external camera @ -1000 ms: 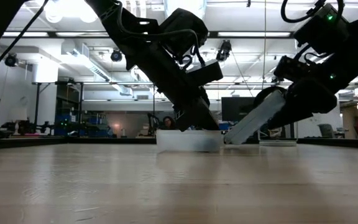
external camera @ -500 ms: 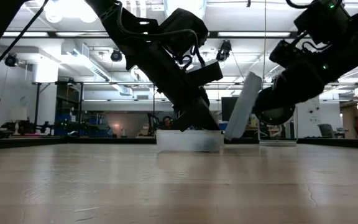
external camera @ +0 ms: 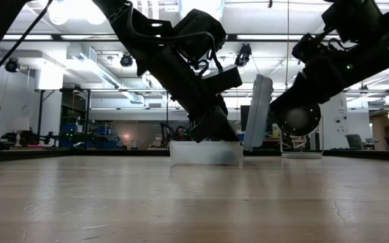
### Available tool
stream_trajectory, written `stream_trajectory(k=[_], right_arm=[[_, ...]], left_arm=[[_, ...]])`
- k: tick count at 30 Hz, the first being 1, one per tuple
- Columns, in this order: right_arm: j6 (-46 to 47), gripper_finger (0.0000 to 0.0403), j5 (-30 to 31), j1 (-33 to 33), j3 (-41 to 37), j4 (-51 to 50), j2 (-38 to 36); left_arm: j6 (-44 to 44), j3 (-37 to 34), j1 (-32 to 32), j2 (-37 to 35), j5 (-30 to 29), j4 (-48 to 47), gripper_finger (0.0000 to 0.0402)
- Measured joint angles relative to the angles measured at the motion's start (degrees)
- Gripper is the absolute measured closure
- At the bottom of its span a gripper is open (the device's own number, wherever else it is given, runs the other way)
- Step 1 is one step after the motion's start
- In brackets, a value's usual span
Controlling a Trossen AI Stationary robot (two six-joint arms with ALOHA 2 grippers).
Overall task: Pick & place school supplies into a supply box
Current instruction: Close the supply box
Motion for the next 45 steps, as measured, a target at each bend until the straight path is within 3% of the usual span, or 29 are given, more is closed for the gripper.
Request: stream_trajectory(k=[35,45], right_arm=[[-4.1,0.0335,1.4,-0.2,-0.5,8.3,0.4],[-5.0,0.0335,1.6,-1.0,-0.5,17.2,10.4]], left_arm=[[0.7,0.1,0.0,0.0,-0.1,0.1,0.0402],[1.6,1.0,-0.1,0.0,-0.1,-0.2,0.0402]])
